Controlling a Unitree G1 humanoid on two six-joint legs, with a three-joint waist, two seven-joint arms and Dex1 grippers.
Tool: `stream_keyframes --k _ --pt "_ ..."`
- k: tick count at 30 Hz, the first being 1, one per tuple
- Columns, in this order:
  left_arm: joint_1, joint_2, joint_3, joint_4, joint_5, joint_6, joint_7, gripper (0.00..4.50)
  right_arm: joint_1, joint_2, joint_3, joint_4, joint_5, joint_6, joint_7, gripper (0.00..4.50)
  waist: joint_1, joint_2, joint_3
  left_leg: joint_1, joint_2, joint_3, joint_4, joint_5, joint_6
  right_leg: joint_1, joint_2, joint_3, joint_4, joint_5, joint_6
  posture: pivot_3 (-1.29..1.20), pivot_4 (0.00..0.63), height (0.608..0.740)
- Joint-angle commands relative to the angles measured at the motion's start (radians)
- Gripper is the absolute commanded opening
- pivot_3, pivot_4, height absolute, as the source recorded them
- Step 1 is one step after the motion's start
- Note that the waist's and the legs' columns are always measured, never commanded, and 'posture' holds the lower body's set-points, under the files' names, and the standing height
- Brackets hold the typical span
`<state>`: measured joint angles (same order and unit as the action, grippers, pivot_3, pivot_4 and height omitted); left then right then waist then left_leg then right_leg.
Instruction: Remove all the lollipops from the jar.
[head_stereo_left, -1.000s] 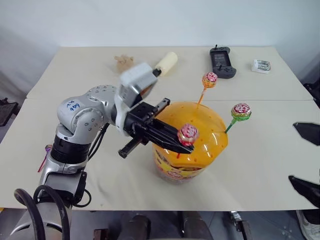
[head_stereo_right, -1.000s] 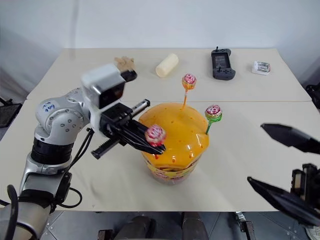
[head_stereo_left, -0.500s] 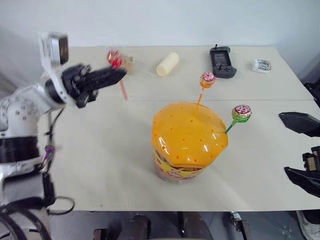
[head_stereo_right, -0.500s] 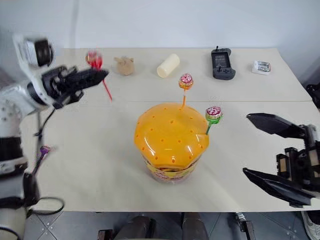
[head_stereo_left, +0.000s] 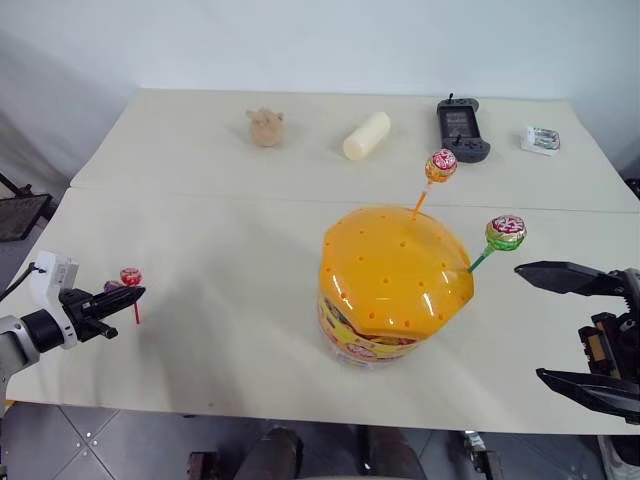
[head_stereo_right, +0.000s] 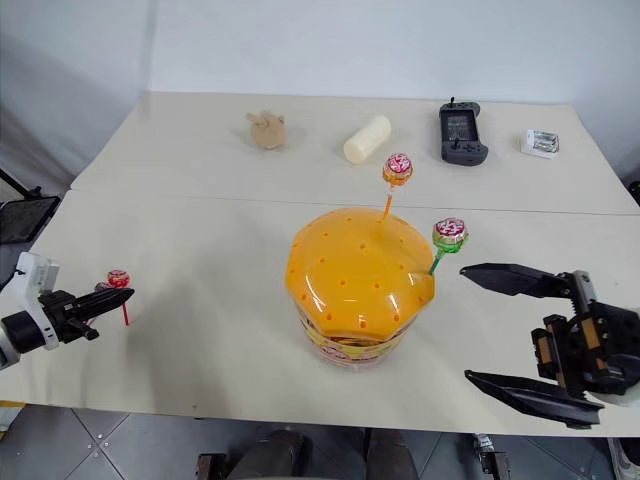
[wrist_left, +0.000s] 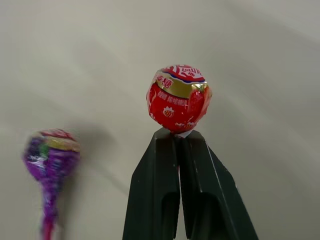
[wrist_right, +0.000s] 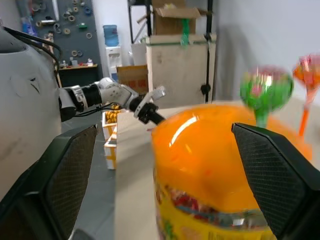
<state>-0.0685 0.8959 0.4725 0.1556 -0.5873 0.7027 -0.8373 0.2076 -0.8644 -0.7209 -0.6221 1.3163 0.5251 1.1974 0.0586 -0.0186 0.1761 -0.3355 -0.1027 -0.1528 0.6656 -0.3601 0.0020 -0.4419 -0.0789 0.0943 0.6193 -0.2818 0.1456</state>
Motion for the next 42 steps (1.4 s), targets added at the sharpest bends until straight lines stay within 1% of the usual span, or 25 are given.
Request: stream_keyframes --k 1,2,4,6,9,10,12,15,16,18,22,24,27,30,34,39,40,42 --pt "-0.020 -0.008 -0.010 0.034 0.046 -0.042 0.030 0.74 -0.008 -0.012 -0.014 -0.007 0.007 0.014 -0.049 4.50 -0.003 0.000 0.000 0.000 0.000 0.000 0.000 0.000 -0.001 0.000 0.000 0.000 0.001 0.000 0.000 0.00 0.150 0.740" --pt "-0.023 -0.005 -0.015 0.036 0.045 -0.030 0.024 1.08 -0.004 -0.015 -0.015 -0.006 -0.008 0.019 -0.062 4.50 -0.005 0.000 0.000 0.000 0.001 0.000 0.000 0.000 -0.001 -0.001 0.001 0.000 0.001 0.000 -0.001 0.00 0.150 0.740" --pt "-0.042 0.000 -0.028 0.058 0.054 -0.052 0.001 1.67 0.022 -0.015 -0.009 0.013 -0.085 0.032 -0.123 4.50 -0.007 0.000 0.000 0.000 0.002 0.000 -0.001 0.000 -0.002 -0.002 0.002 0.000 0.001 0.000 -0.001 0.00 0.150 0.740" --pt "-0.063 0.002 -0.029 0.083 0.064 -0.133 -0.042 2.28 0.041 -0.002 -0.011 0.014 -0.104 0.034 -0.139 4.50 -0.006 0.000 0.000 0.000 0.002 0.000 0.000 0.000 -0.002 -0.002 0.002 0.000 0.001 0.001 -0.001 0.00 0.150 0.740" --pt "-0.090 0.014 -0.005 0.096 0.026 -0.260 -0.207 3.11 0.061 0.004 -0.022 0.002 -0.095 0.029 -0.103 4.50 -0.005 0.000 0.000 -0.001 0.001 0.000 0.000 0.000 -0.002 -0.002 0.001 0.000 0.000 0.001 -0.001 0.00 0.150 0.740" --pt "-0.105 0.016 0.012 0.092 -0.001 -0.296 -0.272 3.11 0.064 0.004 -0.030 0.005 -0.095 0.028 -0.092 4.50 -0.006 0.000 0.000 -0.001 0.002 0.000 -0.001 0.000 -0.002 -0.002 0.001 0.000 0.000 0.001 -0.001 0.00 0.150 0.740" --pt "-0.125 0.017 0.036 0.061 -0.059 -0.312 -0.368 3.11 0.061 0.003 -0.038 0.015 -0.103 0.019 -0.069 4.50 -0.006 0.000 0.000 -0.002 0.002 0.000 0.000 0.000 -0.002 -0.002 0.001 -0.001 0.000 0.001 -0.001 0.00 0.150 0.740" --pt "-0.155 0.030 0.021 -0.001 -0.106 -0.275 -0.434 3.11 0.030 -0.003 -0.025 0.022 -0.102 0.013 -0.058 4.50 -0.009 0.000 0.000 -0.001 0.002 0.000 0.000 0.000 -0.002 -0.002 0.001 -0.001 0.000 0.001 -0.001 0.00 0.150 0.740" --pt "-0.173 0.027 0.017 -0.030 -0.126 -0.262 -0.437 3.11 0.014 -0.006 -0.016 0.024 -0.099 0.012 -0.058 4.50 -0.011 0.000 0.000 -0.001 0.002 0.000 0.000 0.000 -0.002 -0.002 0.001 -0.001 0.000 0.001 -0.001 0.00 0.150 0.740" --pt "-0.227 0.003 0.005 -0.147 -0.232 -0.190 -0.435 3.11 -0.046 -0.009 0.020 0.014 -0.075 0.016 -0.094 4.50 -0.011 0.000 0.000 -0.001 0.002 0.000 0.000 0.000 -0.001 -0.002 0.001 -0.001 0.000 0.001 -0.001 0.00 0.150 0.740" --pt "-0.249 -0.059 -0.030 -0.331 -0.362 -0.114 -0.411 3.11 -0.174 -0.011 0.099 -0.004 -0.022 0.043 -0.224 4.50 -0.014 0.001 0.000 -0.002 0.002 0.000 0.001 0.000 -0.002 -0.002 0.001 -0.001 0.001 0.001 -0.001 0.00 0.150 0.740" --pt "-0.259 -0.121 -0.039 -0.385 -0.404 -0.140 -0.411 3.11 -0.233 0.000 0.141 -0.013 -0.009 0.039 -0.255 4.50 -0.021 0.003 0.000 -0.001 0.002 0.000 0.000 0.000 -0.002 -0.002 0.002 -0.001 0.001 0.001 -0.001 0.00 0.150 0.740" --pt "-0.254 -0.144 -0.046 -0.415 -0.424 -0.126 -0.399 3.11 -0.263 -0.003 0.175 -0.026 0.001 0.049 -0.271 4.50 -0.029 0.002 0.001 -0.002 0.003 -0.001 0.000 0.000 -0.003 -0.003 0.003 -0.002 0.000 0.001 -0.002 0.00 0.150 0.740" --pt "-0.254 -0.154 -0.049 -0.426 -0.445 -0.122 -0.397 3.12 -0.299 -0.008 0.221 -0.031 -0.014 0.051 -0.289 3.91 -0.036 0.003 0.001 -0.002 0.004 0.000 0.001 0.000 -0.003 -0.003 0.004 -0.002 0.000 0.000 -0.002 0.00 0.150 0.740" --pt "-0.254 -0.152 -0.067 -0.443 -0.466 -0.109 -0.405 3.12 -0.337 -0.008 0.279 -0.045 -0.029 0.060 -0.317 2.61 -0.034 0.003 0.001 -0.002 0.004 0.000 0.001 0.000 -0.003 -0.003 0.004 -0.002 0.000 0.000 -0.002 0.00 0.150 0.740" --pt "-0.259 -0.155 -0.085 -0.461 -0.479 -0.106 -0.405 3.12 -0.366 -0.008 0.306 -0.041 -0.057 0.060 -0.334 0.90 -0.033 0.003 0.001 -0.002 0.004 -0.001 0.001 0.000 -0.003 -0.003 0.004 -0.002 -0.001 0.000 -0.002 0.00 0.150 0.740" --pt "-0.261 -0.156 -0.090 -0.464 -0.482 -0.105 -0.406 3.12 -0.376 -0.003 0.309 -0.038 -0.055 0.057 -0.342 0.55 -0.033 0.003 0.001 -0.002 0.004 -0.001 0.001 0.000 -0.003 -0.003 0.004 -0.002 -0.001 0.000 -0.002 0.00 0.150 0.740" --pt "-0.267 -0.157 -0.099 -0.471 -0.490 -0.103 -0.417 3.12 -0.398 0.016 0.298 -0.028 -0.001 0.058 -0.391 0.01 -0.036 0.003 0.001 -0.002 0.004 -0.001 0.001 0.000 -0.003 -0.003 0.004 -0.002 -0.001 0.000 -0.002 0.00 0.150 0.740"
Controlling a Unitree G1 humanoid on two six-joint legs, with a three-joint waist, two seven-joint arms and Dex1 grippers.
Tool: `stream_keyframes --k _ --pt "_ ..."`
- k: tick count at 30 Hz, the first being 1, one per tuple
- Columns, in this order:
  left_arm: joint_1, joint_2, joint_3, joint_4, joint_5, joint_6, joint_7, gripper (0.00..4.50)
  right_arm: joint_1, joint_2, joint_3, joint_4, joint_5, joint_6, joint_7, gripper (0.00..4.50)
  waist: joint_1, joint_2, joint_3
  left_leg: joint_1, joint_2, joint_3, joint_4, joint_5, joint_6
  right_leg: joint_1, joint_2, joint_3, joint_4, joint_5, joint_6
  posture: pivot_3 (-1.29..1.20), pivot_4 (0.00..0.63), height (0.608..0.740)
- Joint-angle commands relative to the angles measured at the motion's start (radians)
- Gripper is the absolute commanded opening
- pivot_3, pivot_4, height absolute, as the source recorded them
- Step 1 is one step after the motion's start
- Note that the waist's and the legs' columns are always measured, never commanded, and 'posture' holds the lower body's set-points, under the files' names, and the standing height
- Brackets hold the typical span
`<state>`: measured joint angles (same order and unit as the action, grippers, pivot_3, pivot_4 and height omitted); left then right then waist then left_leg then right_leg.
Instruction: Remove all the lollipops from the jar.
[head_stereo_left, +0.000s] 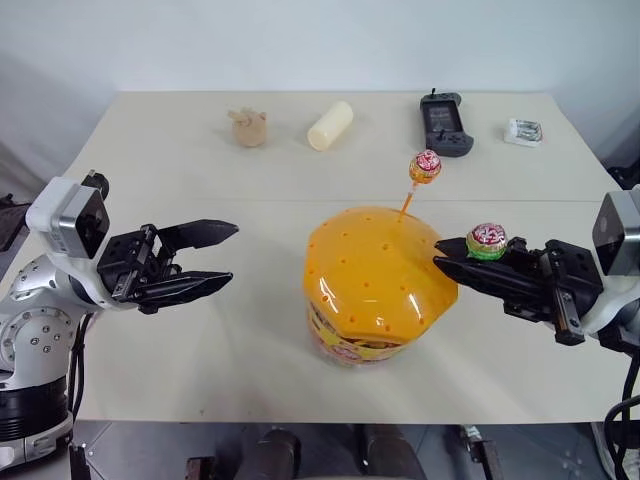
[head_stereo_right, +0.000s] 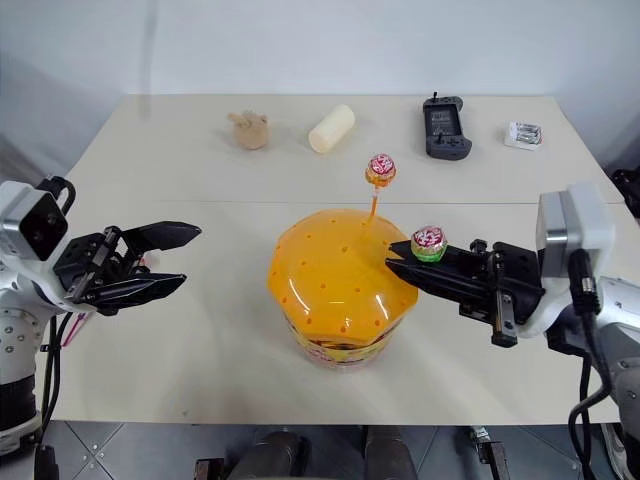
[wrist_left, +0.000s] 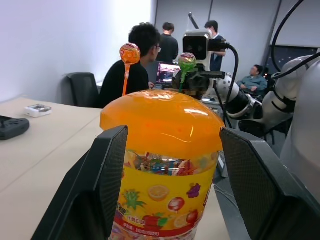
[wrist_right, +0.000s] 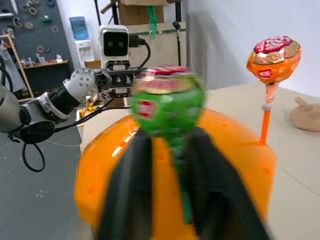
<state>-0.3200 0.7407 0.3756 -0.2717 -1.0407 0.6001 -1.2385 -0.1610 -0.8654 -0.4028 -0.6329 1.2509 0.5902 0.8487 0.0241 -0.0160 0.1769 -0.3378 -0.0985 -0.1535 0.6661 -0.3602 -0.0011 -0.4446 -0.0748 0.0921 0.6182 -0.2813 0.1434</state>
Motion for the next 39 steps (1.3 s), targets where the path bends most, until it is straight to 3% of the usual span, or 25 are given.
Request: stream_keyframes --k 1,8,12,17,24,29,33,36,39 --pt "-0.017 -0.002 -0.005 -0.045 -0.041 0.001 -0.018 3.12 -0.035 0.022 -0.027 -0.013 0.085 -0.006 -0.060 0.01 -0.001 0.000 0.000 0.000 0.000 0.000 0.000 0.000 0.000 0.000 0.000 0.000 0.000 0.000 0.000 0.00 0.150 0.740" --pt "-0.060 0.009 -0.050 -0.010 -0.005 -0.025 -0.085 3.12 -0.031 -0.053 -0.255 0.150 0.231 0.041 -0.165 0.01 0.005 0.000 0.000 0.000 0.000 0.000 0.001 0.000 0.000 0.000 0.000 0.000 0.000 0.000 0.000 0.00 0.150 0.740" --pt "-0.076 0.013 -0.078 0.016 0.042 -0.057 -0.125 3.12 0.164 -0.168 -0.337 0.268 -0.041 0.109 -0.126 0.01 0.008 0.000 0.000 -0.001 0.000 0.000 -0.001 0.000 0.000 0.000 0.001 -0.001 -0.001 0.000 0.000 0.00 0.150 0.740" --pt "-0.080 0.043 -0.123 0.039 0.080 -0.041 -0.161 3.12 0.342 -0.267 -0.213 0.363 -0.421 0.136 -0.245 0.01 0.000 0.001 0.000 0.000 -0.001 0.002 0.000 0.000 0.001 0.000 0.001 0.000 -0.001 0.000 0.000 0.00 0.150 0.740" --pt "-0.120 0.023 -0.152 0.069 0.123 -0.093 -0.188 3.12 0.395 -0.192 -0.068 0.521 -0.682 -0.029 -0.182 0.01 -0.001 0.002 0.000 0.001 0.002 0.003 0.001 0.000 -0.001 0.000 0.003 0.001 0.001 0.000 -0.001 0.00 0.150 0.740" --pt "-0.130 0.013 -0.152 0.069 0.134 -0.100 -0.166 3.12 0.386 -0.137 -0.080 0.599 -0.730 -0.113 -0.114 1.44 -0.001 0.002 0.000 0.001 0.002 0.004 0.000 0.000 -0.001 0.000 0.003 0.001 0.001 0.000 -0.001 0.00 0.150 0.740" --pt "-0.121 0.014 -0.124 0.075 0.126 -0.086 -0.130 3.12 0.362 -0.101 -0.189 0.556 -0.603 -0.174 0.081 2.78 -0.002 0.003 0.000 0.001 0.003 0.004 0.000 0.000 -0.001 0.000 0.004 0.001 0.001 0.000 -0.001 0.00 0.150 0.740" --pt "-0.118 0.004 -0.089 0.092 0.109 -0.085 -0.093 3.12 0.288 -0.090 -0.250 0.492 -0.484 -0.189 0.191 2.78 -0.005 0.003 0.000 0.001 0.003 0.004 0.001 0.000 -0.001 0.000 0.004 0.002 0.001 0.001 -0.001 0.00 0.150 0.740" --pt "-0.106 0.003 -0.057 0.124 0.106 -0.080 -0.064 3.12 0.160 -0.114 -0.243 0.373 -0.327 -0.083 0.182 2.78 -0.010 0.003 0.000 0.002 0.006 0.004 0.001 -0.001 -0.003 0.000 0.007 0.002 0.001 0.002 -0.003 0.00 0.150 0.740"
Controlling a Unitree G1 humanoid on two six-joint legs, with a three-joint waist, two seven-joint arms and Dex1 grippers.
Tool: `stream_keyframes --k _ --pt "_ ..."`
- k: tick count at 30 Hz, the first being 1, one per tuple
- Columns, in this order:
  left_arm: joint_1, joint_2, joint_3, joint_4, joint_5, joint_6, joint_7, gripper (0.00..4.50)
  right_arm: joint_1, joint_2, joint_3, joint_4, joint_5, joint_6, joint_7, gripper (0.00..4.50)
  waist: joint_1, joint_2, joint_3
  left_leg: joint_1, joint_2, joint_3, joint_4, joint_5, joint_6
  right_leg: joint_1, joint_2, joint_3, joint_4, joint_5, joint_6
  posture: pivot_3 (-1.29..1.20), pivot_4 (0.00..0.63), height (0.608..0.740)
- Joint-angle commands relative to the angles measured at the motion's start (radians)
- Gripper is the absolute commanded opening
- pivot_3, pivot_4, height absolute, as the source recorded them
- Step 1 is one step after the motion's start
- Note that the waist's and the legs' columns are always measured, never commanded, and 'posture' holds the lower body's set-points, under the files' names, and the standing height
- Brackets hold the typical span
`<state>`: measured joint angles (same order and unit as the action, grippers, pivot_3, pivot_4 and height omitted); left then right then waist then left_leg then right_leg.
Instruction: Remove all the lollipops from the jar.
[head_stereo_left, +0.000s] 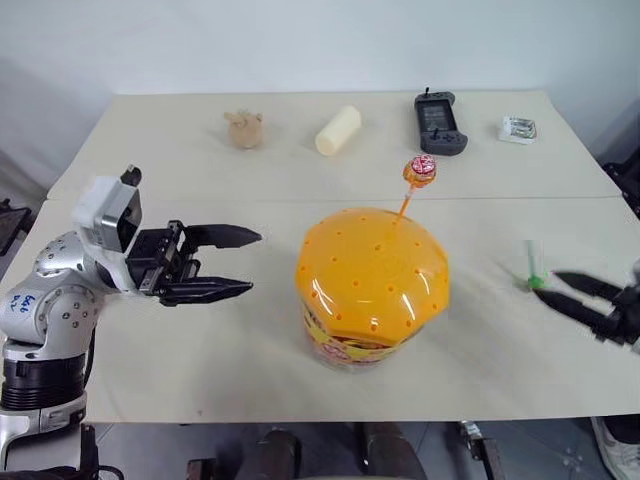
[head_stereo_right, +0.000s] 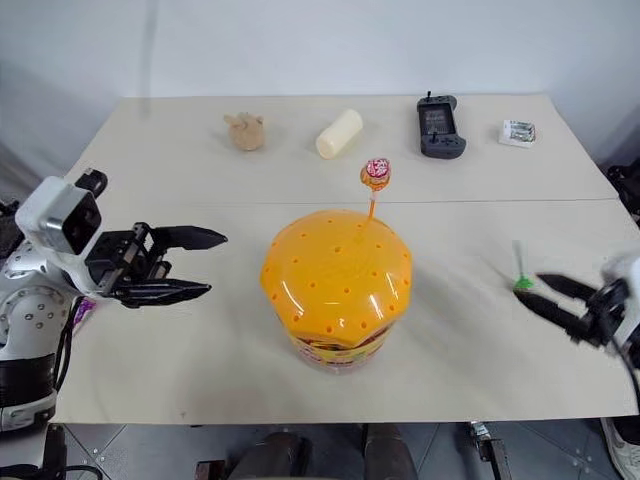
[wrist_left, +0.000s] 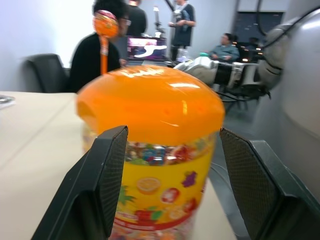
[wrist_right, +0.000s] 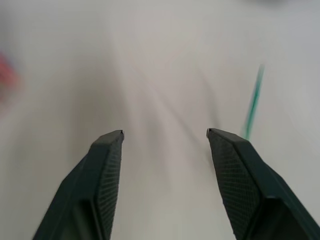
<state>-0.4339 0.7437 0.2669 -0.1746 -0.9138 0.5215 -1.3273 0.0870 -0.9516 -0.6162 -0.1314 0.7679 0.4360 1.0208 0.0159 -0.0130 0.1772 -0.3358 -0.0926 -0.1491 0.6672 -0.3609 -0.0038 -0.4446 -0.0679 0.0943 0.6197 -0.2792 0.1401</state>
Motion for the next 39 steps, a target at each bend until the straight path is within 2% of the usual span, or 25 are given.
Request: stream_keyframes --k 1,7,16,19,25,29,33,34,36,39 --pt "0.012 0.003 0.057 0.038 -0.013 -0.005 0.028 3.12 -0.129 -0.027 -0.006 -0.160 0.181 0.090 -0.001 2.78 -0.002 0.000 0.000 0.000 0.001 0.000 0.000 0.000 -0.001 0.000 0.001 0.000 0.000 0.000 -0.001 0.00 0.150 0.740" --pt "0.060 0.014 0.086 0.076 -0.002 0.001 0.040 3.12 -0.471 0.047 0.238 -0.280 0.279 0.185 -0.140 2.78 0.000 0.000 0.000 -0.001 0.007 -0.003 0.000 -0.001 -0.005 0.000 0.006 -0.003 -0.002 0.001 -0.004 0.00 0.150 0.740" --pt "0.057 0.021 0.107 0.030 -0.033 0.046 0.092 3.12 -0.697 0.164 0.470 -0.286 0.253 0.272 -0.192 2.78 0.008 0.000 0.000 -0.010 0.006 -0.005 0.001 -0.002 -0.004 -0.006 0.004 -0.007 -0.006 0.002 -0.004 0.00 0.150 0.740" --pt "0.058 0.016 0.108 0.012 -0.036 0.051 0.104 3.12 -0.740 0.205 0.506 -0.258 0.222 0.277 -0.208 2.19 0.003 -0.001 0.000 -0.016 0.006 -0.004 0.003 -0.002 -0.004 -0.015 0.004 -0.007 0.000 0.002 -0.005 0.00 0.150 0.740" --pt "0.060 0.016 0.118 -0.023 -0.051 0.061 0.121 3.12 -0.722 0.204 0.477 -0.255 0.214 0.269 -0.167 0.10 0.003 -0.001 0.000 -0.020 0.006 -0.002 0.008 -0.002 -0.005 -0.019 0.003 -0.010 0.002 0.003 -0.006 0.00 0.150 0.740" --pt "0.046 0.002 0.105 -0.056 -0.069 0.057 0.132 3.12 -0.725 0.203 0.406 -0.235 0.232 0.244 -0.138 0.04 0.005 -0.001 0.000 -0.020 0.006 -0.002 0.012 -0.002 -0.005 -0.019 0.003 -0.009 0.003 0.003 -0.006 0.00 0.150 0.740" --pt "0.036 -0.004 0.083 -0.103 -0.095 0.063 0.116 3.12 -0.752 0.160 0.234 -0.176 0.354 0.288 -0.192 0.04 0.010 -0.001 0.000 -0.020 0.006 -0.002 0.014 -0.002 -0.005 -0.019 0.003 -0.009 0.004 0.003 -0.007 0.00 0.150 0.740" --pt "0.036 0.002 0.070 -0.118 -0.092 0.058 0.097 3.12 -0.733 0.111 0.172 -0.141 0.351 0.303 -0.193 0.04 0.012 -0.001 0.000 -0.020 0.005 -0.002 0.014 -0.002 -0.005 -0.019 0.003 -0.009 0.004 0.003 -0.007 0.00 0.150 0.740" --pt "0.034 0.012 0.049 -0.137 -0.080 0.045 0.063 3.12 -0.660 0.008 0.078 -0.080 0.280 0.310 -0.176 0.04 0.018 -0.001 0.000 -0.020 0.004 -0.003 0.014 -0.002 -0.005 -0.018 0.002 -0.010 0.004 0.003 -0.007 0.00 0.150 0.740" --pt "0.022 0.026 0.039 -0.154 -0.082 0.044 0.036 3.12 -0.442 -0.134 -0.007 -0.003 0.096 0.241 -0.056 0.04 0.026 -0.001 0.000 -0.020 0.004 -0.002 0.013 -0.004 -0.003 -0.017 0.003 -0.010 0.002 0.003 -0.007 0.00 0.150 0.740"
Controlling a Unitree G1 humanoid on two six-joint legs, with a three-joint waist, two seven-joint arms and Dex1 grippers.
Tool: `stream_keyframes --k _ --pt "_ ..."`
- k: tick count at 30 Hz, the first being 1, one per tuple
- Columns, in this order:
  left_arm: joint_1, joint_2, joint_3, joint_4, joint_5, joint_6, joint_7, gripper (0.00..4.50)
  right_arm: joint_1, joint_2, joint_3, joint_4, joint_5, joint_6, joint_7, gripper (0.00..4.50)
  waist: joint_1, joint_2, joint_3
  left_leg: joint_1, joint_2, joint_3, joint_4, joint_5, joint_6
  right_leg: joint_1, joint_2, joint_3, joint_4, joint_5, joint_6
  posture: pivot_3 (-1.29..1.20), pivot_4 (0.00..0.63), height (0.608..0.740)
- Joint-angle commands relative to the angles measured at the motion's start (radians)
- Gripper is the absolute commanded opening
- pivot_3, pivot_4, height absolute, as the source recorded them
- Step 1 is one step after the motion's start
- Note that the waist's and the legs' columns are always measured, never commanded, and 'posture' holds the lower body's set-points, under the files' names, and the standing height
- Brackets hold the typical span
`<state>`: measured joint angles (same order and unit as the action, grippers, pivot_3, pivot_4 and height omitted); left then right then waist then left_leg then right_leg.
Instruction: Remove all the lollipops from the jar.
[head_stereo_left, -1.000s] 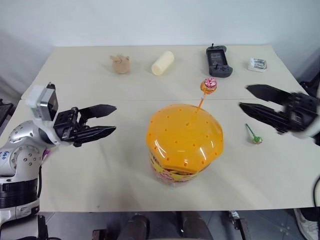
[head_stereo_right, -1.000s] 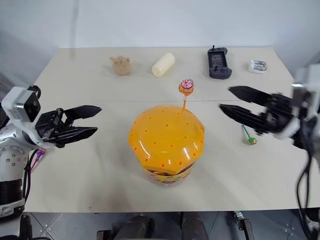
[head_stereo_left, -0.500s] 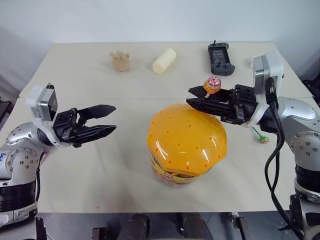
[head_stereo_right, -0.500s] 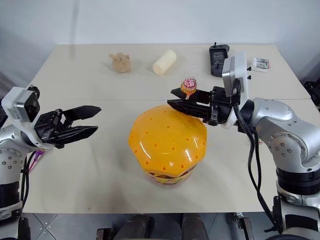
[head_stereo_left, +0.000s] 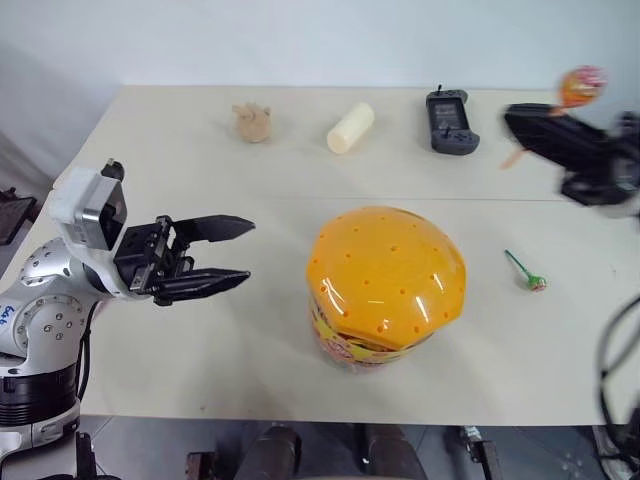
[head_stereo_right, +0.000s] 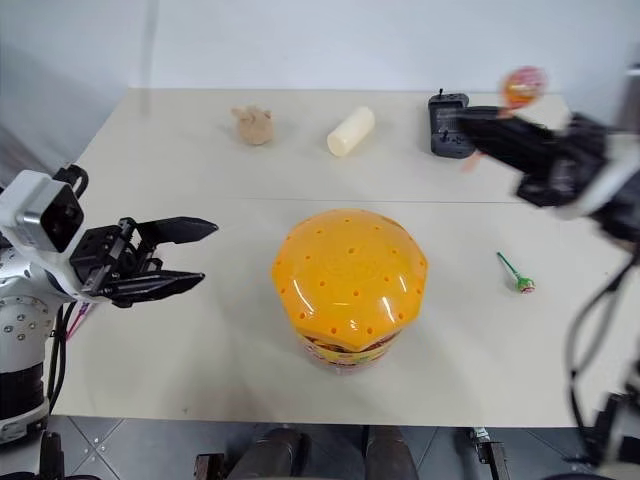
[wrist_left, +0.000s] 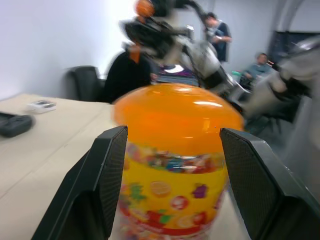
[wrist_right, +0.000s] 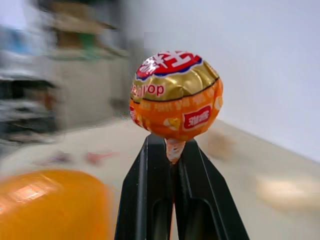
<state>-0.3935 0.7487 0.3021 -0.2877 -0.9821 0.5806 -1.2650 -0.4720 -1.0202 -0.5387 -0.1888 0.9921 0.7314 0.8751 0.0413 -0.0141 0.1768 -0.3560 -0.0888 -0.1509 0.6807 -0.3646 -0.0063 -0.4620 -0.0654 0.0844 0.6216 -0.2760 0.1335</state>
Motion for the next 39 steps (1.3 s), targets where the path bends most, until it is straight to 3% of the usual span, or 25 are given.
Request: stream_keyframes --k 1,5,11,13,16,20,25,27,30,35,39 --pt "-0.025 0.028 0.005 -0.047 -0.019 -0.013 -0.037 3.12 0.213 -0.093 -0.123 0.099 -0.194 -0.076 0.114 0.04 -0.001 0.000 0.000 0.000 0.000 0.001 0.000 0.000 0.000 0.000 0.001 0.000 0.000 0.000 0.000 0.00 0.150 0.740" --pt "-0.047 0.071 0.018 -0.064 -0.041 -0.001 -0.086 3.12 0.541 -0.127 -0.186 0.238 -0.449 -0.241 0.182 0.04 -0.003 0.000 0.000 0.001 0.000 0.011 0.000 0.000 0.001 -0.001 0.002 0.002 0.001 0.000 0.001 0.00 0.150 0.740" --pt "-0.015 0.160 -0.015 0.003 0.041 -0.040 -0.218 3.12 0.672 -0.077 -0.104 0.359 -0.635 -0.411 0.136 0.04 -0.042 0.003 0.000 0.010 0.003 0.022 -0.001 0.000 0.001 0.002 0.004 0.014 0.004 0.003 0.002 0.00 0.150 0.740" --pt "0.001 0.177 -0.033 0.011 0.072 -0.051 -0.245 3.12 0.687 -0.056 -0.090 0.369 -0.641 -0.385 0.131 0.04 -0.048 0.003 0.001 0.019 0.005 0.023 -0.005 0.000 0.001 0.010 0.006 0.015 0.002 0.003 0.002 0.00 0.150 0.740" --pt "0.004 0.162 -0.025 -0.024 0.052 -0.041 -0.208 3.12 0.694 -0.025 -0.106 0.376 -0.636 -0.380 0.122 0.77 -0.047 0.004 0.001 0.025 0.008 0.023 -0.010 -0.001 0.001 0.015 0.007 0.015 -0.001 0.003 0.002 0.00 0.150 0.740" --pt "0.020 0.160 0.005 -0.050 0.022 -0.021 -0.169 3.12 0.722 -0.003 -0.158 0.356 -0.589 -0.390 0.179 2.14 -0.042 0.004 0.001 0.023 0.008 0.023 -0.010 -0.002 0.003 0.015 0.006 0.015 -0.004 0.003 0.002 0.00 0.150 0.740" --pt "0.056 0.162 0.054 0.045 0.046 -0.011 -0.118 3.12 0.709 0.041 -0.234 0.286 -0.476 -0.420 0.271 3.89 -0.041 0.004 0.001 0.023 0.008 0.023 -0.010 -0.002 0.003 0.015 0.006 0.015 -0.005 0.003 0.002 0.00 0.150 0.740" --pt "0.085 0.161 0.060 0.112 0.118 -0.056 -0.092 3.12 0.678 0.070 -0.272 0.246 -0.408 -0.438 0.302 4.49 -0.045 0.004 0.001 0.024 0.008 0.023 -0.011 -0.003 0.003 0.015 0.006 0.015 -0.005 0.003 0.002 0.00 0.150 0.740" --pt "0.117 0.168 0.034 0.212 0.280 -0.117 0.028 3.12 0.642 0.080 -0.278 0.129 -0.334 -0.415 0.315 4.49 -0.046 0.006 0.000 0.025 0.008 0.024 -0.012 -0.003 0.003 0.015 0.007 0.016 -0.005 0.003 0.002 0.00 0.150 0.740" --pt "0.143 0.088 0.061 0.331 0.400 -0.287 0.127 3.12 0.557 0.107 -0.183 -0.052 -0.283 -0.419 0.275 4.49 -0.039 0.006 0.000 0.024 0.010 0.023 -0.012 -0.003 0.003 0.015 0.007 0.015 -0.006 0.003 0.002 0.00 0.150 0.740" --pt "0.171 0.032 0.079 0.325 0.449 -0.328 0.249 3.12 0.515 0.153 -0.058 -0.196 -0.268 -0.418 0.243 4.49 -0.029 0.005 0.000 0.021 0.010 0.021 -0.012 -0.003 0.002 0.014 0.006 0.013 -0.009 0.004 0.002 0.00 0.150 0.740"
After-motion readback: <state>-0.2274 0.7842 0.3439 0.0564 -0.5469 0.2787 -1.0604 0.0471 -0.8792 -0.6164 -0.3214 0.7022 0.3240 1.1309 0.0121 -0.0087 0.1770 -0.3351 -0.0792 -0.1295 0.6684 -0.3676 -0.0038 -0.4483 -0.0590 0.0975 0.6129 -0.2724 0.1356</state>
